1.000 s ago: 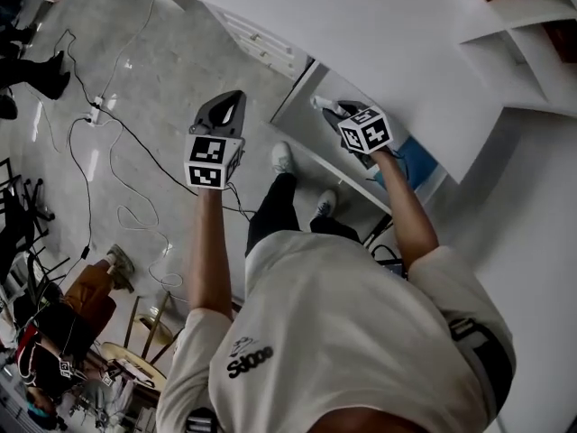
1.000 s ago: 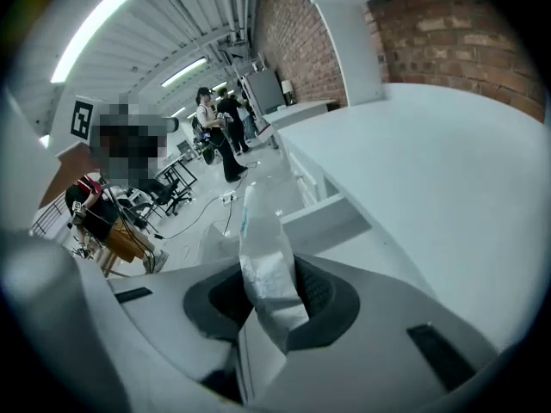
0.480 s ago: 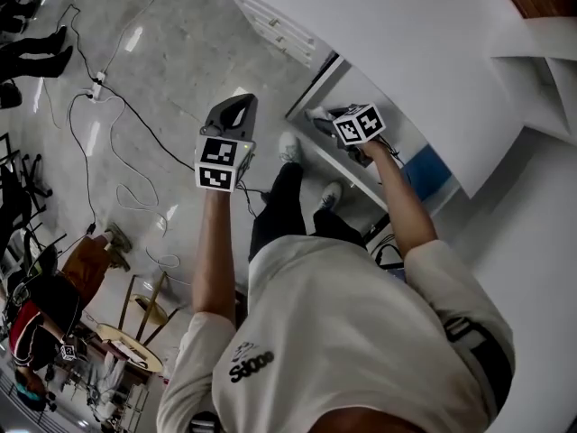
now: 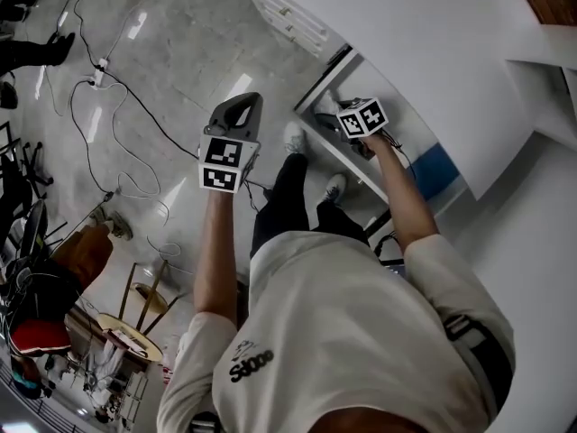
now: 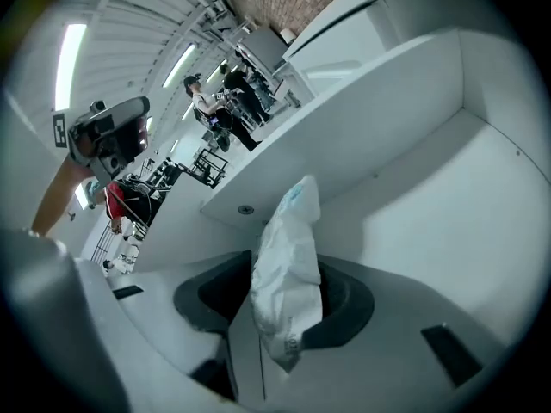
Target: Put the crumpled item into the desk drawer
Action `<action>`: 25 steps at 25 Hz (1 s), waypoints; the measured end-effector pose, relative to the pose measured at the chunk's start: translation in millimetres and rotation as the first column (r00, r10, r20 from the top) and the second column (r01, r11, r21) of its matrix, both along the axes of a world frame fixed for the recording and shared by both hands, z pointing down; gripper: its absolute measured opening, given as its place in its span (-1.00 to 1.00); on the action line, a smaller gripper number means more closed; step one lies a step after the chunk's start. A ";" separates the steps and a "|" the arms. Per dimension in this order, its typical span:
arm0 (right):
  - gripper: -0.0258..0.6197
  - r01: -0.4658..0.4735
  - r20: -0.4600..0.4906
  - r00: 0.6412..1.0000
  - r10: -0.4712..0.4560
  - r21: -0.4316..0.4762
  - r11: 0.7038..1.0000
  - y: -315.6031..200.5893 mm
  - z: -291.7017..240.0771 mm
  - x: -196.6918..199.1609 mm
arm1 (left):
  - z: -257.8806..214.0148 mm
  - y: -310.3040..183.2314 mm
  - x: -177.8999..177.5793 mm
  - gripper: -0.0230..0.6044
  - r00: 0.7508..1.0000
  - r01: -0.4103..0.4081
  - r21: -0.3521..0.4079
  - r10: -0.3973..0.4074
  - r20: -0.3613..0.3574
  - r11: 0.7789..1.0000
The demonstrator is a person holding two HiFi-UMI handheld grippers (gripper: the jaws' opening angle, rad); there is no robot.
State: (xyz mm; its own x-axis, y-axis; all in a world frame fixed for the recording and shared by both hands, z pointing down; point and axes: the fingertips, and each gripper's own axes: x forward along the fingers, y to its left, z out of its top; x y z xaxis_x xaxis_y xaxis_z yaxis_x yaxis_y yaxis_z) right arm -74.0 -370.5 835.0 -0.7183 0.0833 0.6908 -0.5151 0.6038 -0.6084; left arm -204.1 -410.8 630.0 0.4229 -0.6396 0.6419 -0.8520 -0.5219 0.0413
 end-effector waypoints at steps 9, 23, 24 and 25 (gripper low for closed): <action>-0.05 0.185 -0.173 0.974 -0.146 0.240 0.953 7.6 -6.9 8.8 | -5.4 2.7 16.5 -0.87 0.999 -0.036 0.018 0.036 -0.011 0.999; 0.01 0.102 -0.234 0.972 -0.032 0.293 0.951 1.1 -14.0 46.1 | -14.7 12.1 13.2 -0.87 0.999 -0.014 0.060 0.016 -0.043 0.998; 0.01 0.094 -0.239 0.971 -0.022 0.293 0.952 1.8 -13.5 50.7 | -14.1 12.4 12.4 -0.87 0.999 -0.012 0.060 0.015 -0.046 0.998; 0.01 0.085 -0.246 0.969 -0.011 0.291 0.953 3.0 -13.6 55.7 | -13.2 13.0 11.6 -0.87 0.999 -0.011 0.058 0.014 -0.050 0.998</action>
